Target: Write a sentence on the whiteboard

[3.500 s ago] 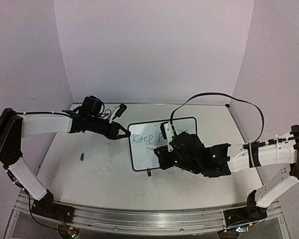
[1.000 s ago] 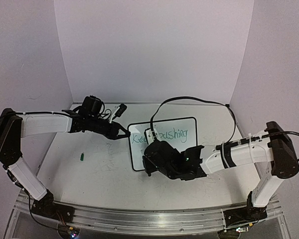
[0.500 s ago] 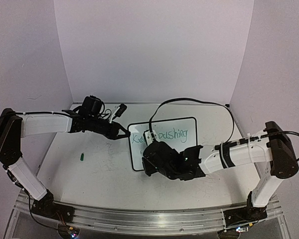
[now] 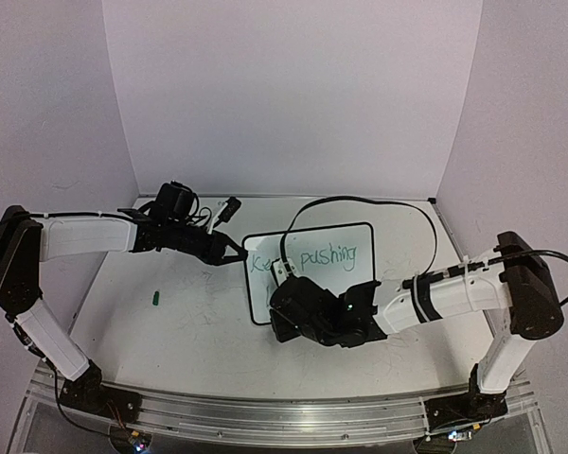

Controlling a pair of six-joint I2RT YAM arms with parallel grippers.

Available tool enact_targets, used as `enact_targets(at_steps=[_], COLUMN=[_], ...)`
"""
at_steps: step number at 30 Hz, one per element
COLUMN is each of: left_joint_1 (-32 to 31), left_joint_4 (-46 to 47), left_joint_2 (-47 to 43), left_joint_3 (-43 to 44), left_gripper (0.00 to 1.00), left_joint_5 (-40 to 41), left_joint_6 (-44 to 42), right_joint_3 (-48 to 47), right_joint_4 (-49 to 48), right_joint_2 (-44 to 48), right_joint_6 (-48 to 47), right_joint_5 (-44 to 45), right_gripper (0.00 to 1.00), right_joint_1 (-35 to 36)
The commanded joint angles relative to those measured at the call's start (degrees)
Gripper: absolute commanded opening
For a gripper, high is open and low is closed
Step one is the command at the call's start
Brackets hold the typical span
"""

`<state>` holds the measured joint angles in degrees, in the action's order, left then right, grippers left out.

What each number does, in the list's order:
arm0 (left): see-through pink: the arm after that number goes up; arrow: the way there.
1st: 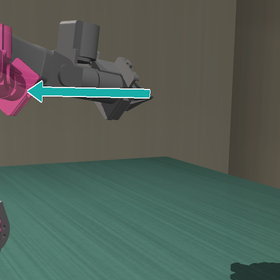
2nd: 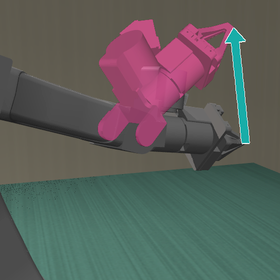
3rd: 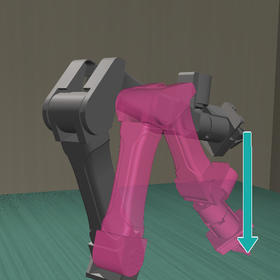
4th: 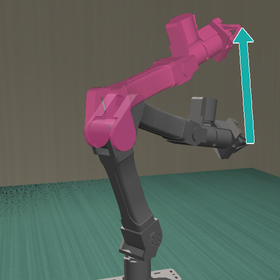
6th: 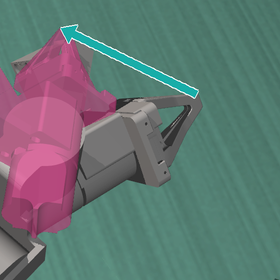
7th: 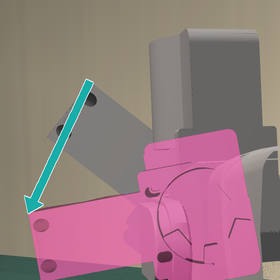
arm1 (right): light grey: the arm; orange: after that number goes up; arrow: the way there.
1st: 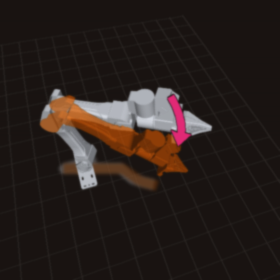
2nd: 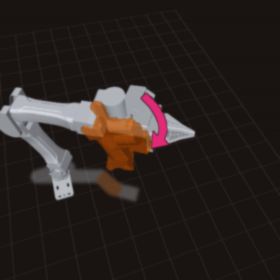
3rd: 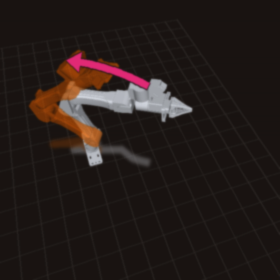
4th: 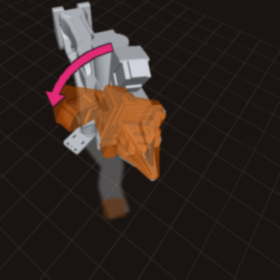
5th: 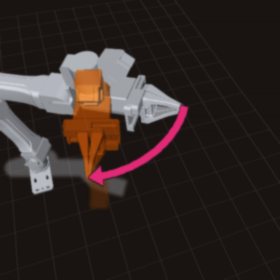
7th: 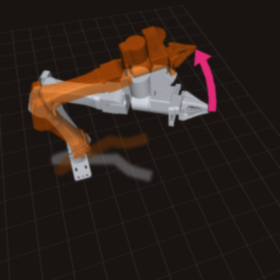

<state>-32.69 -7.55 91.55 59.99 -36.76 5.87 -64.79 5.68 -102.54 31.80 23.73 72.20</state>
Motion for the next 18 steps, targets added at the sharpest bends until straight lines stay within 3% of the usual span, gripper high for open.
enact_targets(at_steps=[1, 6, 18], left_joint_1=[0.1, 0.1, 0.0], left_joint_4=[-0.4, -0.4, -0.3], left_joint_2=[-1.4, -1.2, -1.2], left_joint_3=[2.2, 2.2, 2.2], left_gripper=[0.0, 0.0, 0.0], left_joint_5=[3.1, 3.2, 3.2], left_joint_6=[-0.8, -0.8, -0.8], right_joint_3=[-0.3, 2.2, -0.5], right_joint_4=[0.0, -7.0, -6.8], right_joint_2=[0.9, 5.0, 2.2], right_joint_6=[-0.6, -2.2, -3.1], right_joint_5=[0.0, -0.4, 2.2], right_gripper=[0.0, 0.0, 0.0], right_joint_1=[-0.2, -0.4, -0.9])
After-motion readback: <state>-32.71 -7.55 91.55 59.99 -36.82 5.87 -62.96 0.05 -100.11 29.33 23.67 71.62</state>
